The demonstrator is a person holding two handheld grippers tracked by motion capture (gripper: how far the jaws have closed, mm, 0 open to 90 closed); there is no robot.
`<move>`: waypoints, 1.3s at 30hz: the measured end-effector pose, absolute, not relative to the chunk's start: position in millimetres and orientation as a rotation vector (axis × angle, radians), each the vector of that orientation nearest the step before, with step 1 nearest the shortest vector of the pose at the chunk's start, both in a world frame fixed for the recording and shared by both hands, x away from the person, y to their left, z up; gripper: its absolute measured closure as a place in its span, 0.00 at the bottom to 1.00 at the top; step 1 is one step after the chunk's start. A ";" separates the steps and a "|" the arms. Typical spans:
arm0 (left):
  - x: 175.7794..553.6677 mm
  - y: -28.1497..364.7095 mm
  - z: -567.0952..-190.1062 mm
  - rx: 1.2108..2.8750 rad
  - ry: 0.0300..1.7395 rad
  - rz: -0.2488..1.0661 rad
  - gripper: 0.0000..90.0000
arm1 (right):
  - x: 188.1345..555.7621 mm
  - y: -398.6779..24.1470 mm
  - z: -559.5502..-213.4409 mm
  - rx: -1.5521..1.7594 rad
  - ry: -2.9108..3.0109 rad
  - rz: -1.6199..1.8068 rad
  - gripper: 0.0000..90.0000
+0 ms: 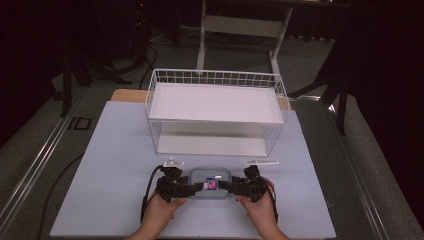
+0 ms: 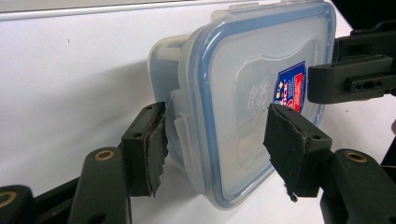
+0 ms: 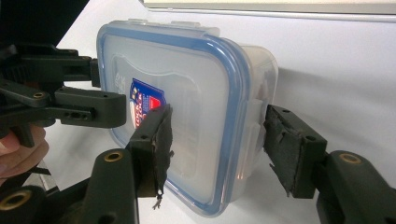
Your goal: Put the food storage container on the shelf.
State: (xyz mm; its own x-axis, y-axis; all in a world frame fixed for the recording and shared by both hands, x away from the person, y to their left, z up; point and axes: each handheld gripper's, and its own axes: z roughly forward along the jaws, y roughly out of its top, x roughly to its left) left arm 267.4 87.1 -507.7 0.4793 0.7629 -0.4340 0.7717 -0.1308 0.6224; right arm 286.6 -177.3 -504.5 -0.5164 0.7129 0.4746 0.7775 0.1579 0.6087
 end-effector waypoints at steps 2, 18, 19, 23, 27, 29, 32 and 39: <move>269.2 87.0 -506.2 1.887 1.281 -0.019 0.46 | 286.5 -176.8 -503.8 -1.504 -2.336 -1.302 0.48; 317.6 86.5 -456.5 1.797 1.200 0.120 0.46 | 329.2 -180.1 -453.6 -1.542 -2.304 -1.530 0.48; 320.5 86.4 -457.3 1.798 1.197 0.124 0.46 | 331.5 -180.1 -454.4 -1.543 -2.300 -1.534 0.48; 332.3 83.9 -463.5 1.809 1.217 0.119 0.46 | 342.6 -180.4 -461.9 -1.554 -2.291 -1.532 0.48; 344.9 82.4 -472.2 1.807 1.221 0.112 0.46 | 354.8 -181.4 -469.7 -1.567 -2.284 -1.521 0.48; 350.5 81.4 -477.6 1.815 1.218 0.103 0.46 | 359.2 -182.0 -474.8 -1.577 -2.288 -1.516 0.47; 356.2 80.6 -485.5 1.807 1.213 0.097 0.46 | 364.0 -182.6 -481.0 -1.598 -2.291 -1.509 0.47; 366.5 84.1 -495.1 1.784 1.204 0.104 0.46 | 374.6 -180.3 -489.5 -1.618 -2.274 -1.508 0.47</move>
State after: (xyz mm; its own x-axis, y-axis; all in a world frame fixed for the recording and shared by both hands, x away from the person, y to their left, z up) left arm 366.5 84.1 -495.1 0.5118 0.7581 -0.4042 0.6776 -0.0670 0.7323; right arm 374.6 -180.3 -489.5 -0.4794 0.7458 0.4626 0.7164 0.0281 0.6971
